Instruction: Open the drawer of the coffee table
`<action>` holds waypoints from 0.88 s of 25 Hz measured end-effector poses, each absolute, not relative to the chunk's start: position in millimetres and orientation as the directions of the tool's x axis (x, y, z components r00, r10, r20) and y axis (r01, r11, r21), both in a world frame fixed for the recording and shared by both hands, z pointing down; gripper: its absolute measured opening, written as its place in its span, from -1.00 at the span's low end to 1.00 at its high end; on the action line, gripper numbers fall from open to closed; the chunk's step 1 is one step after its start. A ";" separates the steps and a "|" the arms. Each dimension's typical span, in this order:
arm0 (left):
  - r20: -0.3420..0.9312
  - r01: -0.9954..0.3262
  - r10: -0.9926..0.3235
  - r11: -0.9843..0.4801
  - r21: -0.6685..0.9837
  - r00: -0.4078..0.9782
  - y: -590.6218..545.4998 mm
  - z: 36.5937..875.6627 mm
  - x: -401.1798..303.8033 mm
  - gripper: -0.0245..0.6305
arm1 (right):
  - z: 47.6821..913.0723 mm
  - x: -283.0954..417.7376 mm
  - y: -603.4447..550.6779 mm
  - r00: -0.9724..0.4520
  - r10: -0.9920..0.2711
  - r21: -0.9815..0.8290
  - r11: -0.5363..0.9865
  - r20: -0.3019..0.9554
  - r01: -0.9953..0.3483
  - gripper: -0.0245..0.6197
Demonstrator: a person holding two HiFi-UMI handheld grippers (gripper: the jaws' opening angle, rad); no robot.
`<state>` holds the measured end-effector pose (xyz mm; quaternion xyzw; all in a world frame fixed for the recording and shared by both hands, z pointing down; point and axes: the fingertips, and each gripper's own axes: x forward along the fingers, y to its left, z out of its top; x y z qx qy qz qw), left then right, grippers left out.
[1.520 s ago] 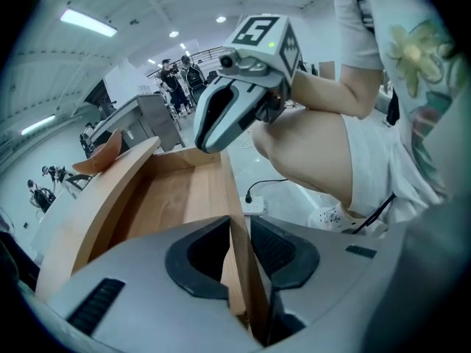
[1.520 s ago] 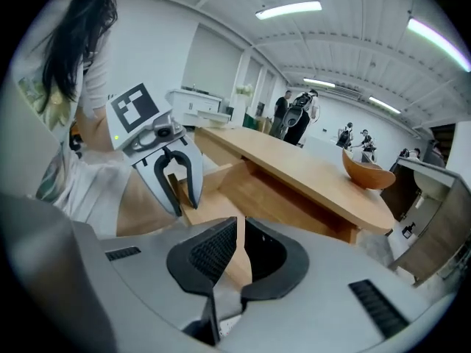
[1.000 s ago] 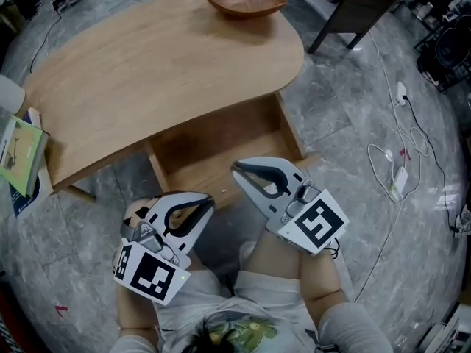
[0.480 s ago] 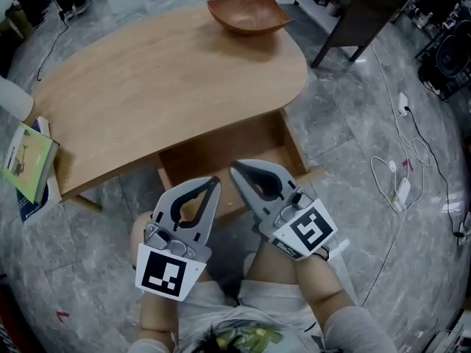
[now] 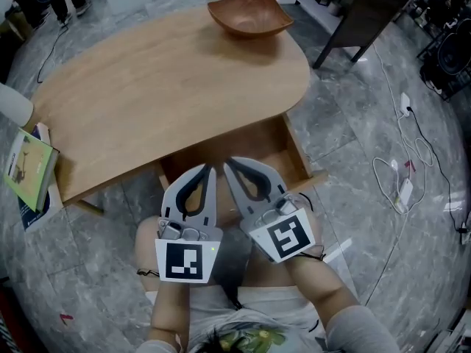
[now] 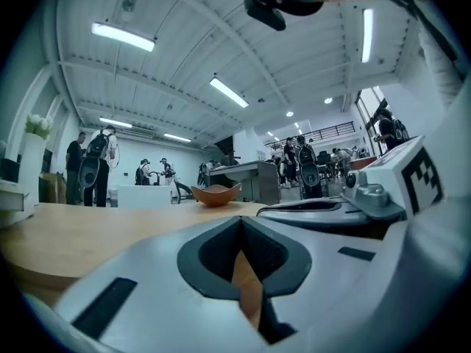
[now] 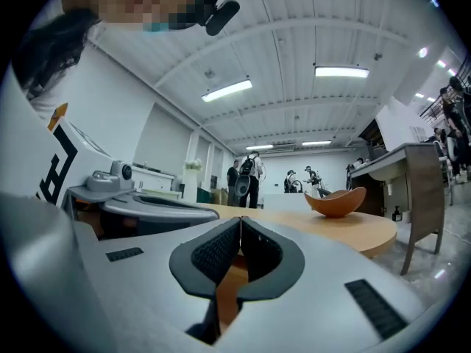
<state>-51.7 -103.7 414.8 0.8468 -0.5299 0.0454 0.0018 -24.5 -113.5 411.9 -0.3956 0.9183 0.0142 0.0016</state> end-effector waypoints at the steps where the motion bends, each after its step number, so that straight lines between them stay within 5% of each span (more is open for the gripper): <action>1: 0.077 -0.901 -0.900 -0.433 -0.036 0.429 -106.0 416.7 -50.9 -0.90 | 412.3 -24.8 -114.9 -0.689 -0.725 0.015 0.689 -0.016 -0.725 -0.85; 22: 0.092 -0.921 -0.916 -0.387 0.056 0.390 -115.7 428.6 -53.0 -0.90 | 422.8 -34.3 -118.5 -0.666 -0.746 -0.007 0.666 0.005 -0.746 -0.86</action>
